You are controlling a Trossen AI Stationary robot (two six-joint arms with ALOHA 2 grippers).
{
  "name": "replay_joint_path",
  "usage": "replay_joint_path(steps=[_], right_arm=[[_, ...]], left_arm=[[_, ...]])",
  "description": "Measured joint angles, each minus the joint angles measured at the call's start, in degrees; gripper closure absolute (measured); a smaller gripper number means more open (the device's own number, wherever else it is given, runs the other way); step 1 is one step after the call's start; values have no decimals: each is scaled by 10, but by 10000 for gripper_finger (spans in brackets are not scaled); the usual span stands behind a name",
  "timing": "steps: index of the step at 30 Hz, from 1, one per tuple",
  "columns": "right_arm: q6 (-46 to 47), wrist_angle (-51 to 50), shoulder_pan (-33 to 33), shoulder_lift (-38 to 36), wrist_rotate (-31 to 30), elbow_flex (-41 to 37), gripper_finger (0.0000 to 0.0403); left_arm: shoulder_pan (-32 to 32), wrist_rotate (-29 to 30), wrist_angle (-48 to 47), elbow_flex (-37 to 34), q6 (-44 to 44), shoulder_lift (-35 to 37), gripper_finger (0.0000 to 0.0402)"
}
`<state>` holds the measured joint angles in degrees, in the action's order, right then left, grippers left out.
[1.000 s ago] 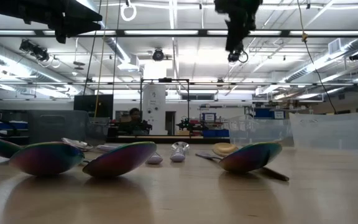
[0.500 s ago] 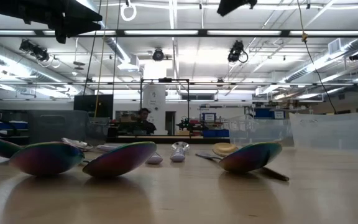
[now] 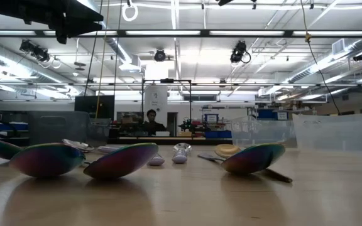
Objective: Sort silverware by color (type)
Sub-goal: Put the purple spoon into the bottom transparent bin
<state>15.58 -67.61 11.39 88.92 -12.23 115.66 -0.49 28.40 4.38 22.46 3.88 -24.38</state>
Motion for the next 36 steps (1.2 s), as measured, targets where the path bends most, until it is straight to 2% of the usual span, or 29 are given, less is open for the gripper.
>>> replay_joint_path(steps=[5, 12, 20, 29, 36], right_arm=[[14, 20, -34, 0, 0, -21, 303], [28, 103, -77, 0, 0, -96, 317], [52, 190, -107, 0, 0, -180, 318], [104, 238, -144, 0, -2, -252, 318], [140, 310, -185, 0, -21, -333, 318]], left_arm=[[0, 0, 0, 0, 6, 0, 219], [0, 0, 0, 0, 15, 0, 219], [0, 0, 1, 0, 15, 0, 219], [0, 0, 1, 0, 15, 0, 219], [0, 0, 1, 0, 15, 0, 219]])
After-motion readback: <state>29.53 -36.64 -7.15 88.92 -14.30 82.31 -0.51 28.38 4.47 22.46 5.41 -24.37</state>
